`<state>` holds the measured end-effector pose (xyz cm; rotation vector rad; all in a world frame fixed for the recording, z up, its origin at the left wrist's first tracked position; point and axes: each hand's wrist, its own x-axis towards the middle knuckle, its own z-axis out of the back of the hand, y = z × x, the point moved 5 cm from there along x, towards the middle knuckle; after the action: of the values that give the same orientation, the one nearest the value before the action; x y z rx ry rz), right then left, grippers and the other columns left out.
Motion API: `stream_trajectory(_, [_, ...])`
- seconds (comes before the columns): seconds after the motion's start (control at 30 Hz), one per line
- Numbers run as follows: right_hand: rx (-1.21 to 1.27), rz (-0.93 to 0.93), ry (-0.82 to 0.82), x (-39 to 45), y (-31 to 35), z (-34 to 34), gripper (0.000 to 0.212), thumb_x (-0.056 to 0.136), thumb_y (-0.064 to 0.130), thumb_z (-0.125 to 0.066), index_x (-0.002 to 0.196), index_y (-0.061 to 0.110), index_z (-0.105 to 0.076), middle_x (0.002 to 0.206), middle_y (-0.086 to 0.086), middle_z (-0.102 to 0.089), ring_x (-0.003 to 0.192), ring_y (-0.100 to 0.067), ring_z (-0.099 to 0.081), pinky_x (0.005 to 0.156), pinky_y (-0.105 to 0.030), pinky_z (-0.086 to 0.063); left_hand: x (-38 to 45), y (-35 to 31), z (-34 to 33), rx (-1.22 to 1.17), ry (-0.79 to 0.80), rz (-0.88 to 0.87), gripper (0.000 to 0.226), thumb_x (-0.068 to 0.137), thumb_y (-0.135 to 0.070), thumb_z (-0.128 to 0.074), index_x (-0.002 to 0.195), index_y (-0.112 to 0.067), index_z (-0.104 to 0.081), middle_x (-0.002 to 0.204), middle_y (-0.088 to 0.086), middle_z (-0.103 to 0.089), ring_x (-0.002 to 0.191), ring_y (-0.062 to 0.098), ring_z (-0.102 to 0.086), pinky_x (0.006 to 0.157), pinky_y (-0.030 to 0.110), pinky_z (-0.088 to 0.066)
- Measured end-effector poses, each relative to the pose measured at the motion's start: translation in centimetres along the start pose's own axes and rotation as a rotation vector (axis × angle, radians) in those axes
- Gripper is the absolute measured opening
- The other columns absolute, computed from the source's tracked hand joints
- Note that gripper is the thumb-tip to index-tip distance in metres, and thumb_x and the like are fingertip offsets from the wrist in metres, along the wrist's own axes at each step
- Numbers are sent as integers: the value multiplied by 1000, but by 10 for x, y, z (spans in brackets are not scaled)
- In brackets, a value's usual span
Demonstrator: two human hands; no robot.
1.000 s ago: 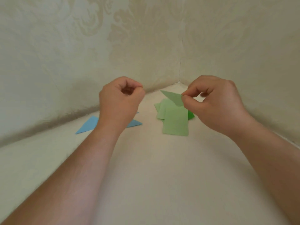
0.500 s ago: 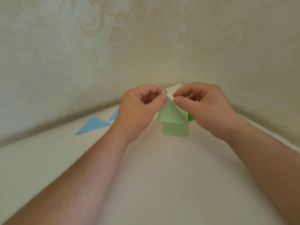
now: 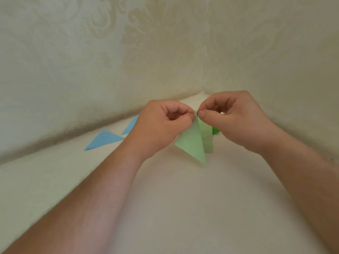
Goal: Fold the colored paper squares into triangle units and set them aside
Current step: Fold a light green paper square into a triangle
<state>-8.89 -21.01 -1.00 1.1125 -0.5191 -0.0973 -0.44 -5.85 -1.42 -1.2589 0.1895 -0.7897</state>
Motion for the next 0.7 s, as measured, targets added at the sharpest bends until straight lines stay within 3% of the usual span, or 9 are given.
stream_trajectory(0.27, [-134, -2, -33, 0, 0, 0, 12, 83, 17, -74, 72, 22, -75, 67, -2, -69, 57, -10, -54, 56, -30, -47, 2, 5, -1, 30, 23, 68, 8, 88, -21, -78, 80, -18, -80, 81, 11, -76, 68, 13, -61, 65, 31, -46])
stream_trajectory(0.47, [-102, -36, -41, -1, -1, -4, 14, 86, 14, -71, 72, 17, -73, 62, 5, -63, 53, -8, -49, 48, -20, -40, 2, 3, -6, 61, -2, 18, 15, 87, -10, -72, 74, -18, -74, 64, -12, -59, 62, 6, -47, 56, 19, -38])
stream_trajectory(0.57, [-91, -34, -45, -1, 0, -3, 15, 86, 12, -70, 72, 15, -73, 60, 9, -61, 52, -8, -47, 46, -20, -38, 1, 2, -8, 53, -23, -7, 13, 85, -8, -71, 75, -15, -74, 64, -12, -57, 61, 7, -46, 57, 21, -38])
stream_trajectory(0.7, [-131, -10, -51, -1, 3, -1, 14, 84, 14, -72, 71, 19, -74, 66, -3, -67, 55, -9, -52, 52, -25, -44, 0, 2, -10, 58, -43, -8, 12, 85, -10, -70, 76, -15, -74, 62, -13, -57, 59, 6, -46, 56, 21, -39])
